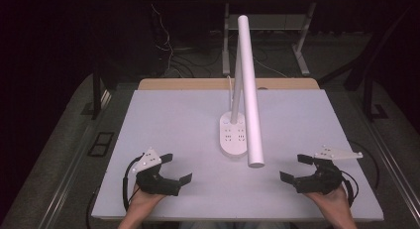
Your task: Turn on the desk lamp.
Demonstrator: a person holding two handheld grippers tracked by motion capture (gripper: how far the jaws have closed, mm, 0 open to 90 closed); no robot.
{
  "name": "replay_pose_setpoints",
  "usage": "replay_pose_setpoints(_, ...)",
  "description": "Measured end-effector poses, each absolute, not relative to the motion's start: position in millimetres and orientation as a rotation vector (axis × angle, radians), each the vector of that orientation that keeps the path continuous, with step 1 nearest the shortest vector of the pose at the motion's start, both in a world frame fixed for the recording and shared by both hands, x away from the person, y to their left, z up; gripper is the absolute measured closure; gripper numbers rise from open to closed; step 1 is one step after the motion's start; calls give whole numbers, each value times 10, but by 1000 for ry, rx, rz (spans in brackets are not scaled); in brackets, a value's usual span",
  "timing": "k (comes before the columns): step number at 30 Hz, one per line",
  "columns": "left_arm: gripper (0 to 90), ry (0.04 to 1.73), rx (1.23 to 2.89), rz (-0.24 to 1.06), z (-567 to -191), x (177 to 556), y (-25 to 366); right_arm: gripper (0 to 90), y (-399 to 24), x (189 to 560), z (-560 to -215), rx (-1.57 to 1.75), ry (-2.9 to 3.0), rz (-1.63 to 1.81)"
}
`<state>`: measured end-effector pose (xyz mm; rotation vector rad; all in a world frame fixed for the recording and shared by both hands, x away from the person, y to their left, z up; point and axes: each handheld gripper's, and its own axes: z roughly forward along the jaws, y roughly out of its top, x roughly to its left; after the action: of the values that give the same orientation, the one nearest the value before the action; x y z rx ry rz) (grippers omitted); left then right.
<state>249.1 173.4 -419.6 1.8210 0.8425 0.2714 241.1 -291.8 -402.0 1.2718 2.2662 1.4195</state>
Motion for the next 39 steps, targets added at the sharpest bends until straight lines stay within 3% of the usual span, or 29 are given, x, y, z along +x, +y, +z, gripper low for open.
replay_pose_setpoints(39, 0, 857, 1808, 264, -4210, 2495, 1758, 2, -2939, 2458, -3977, 1304, 2314, 1388)
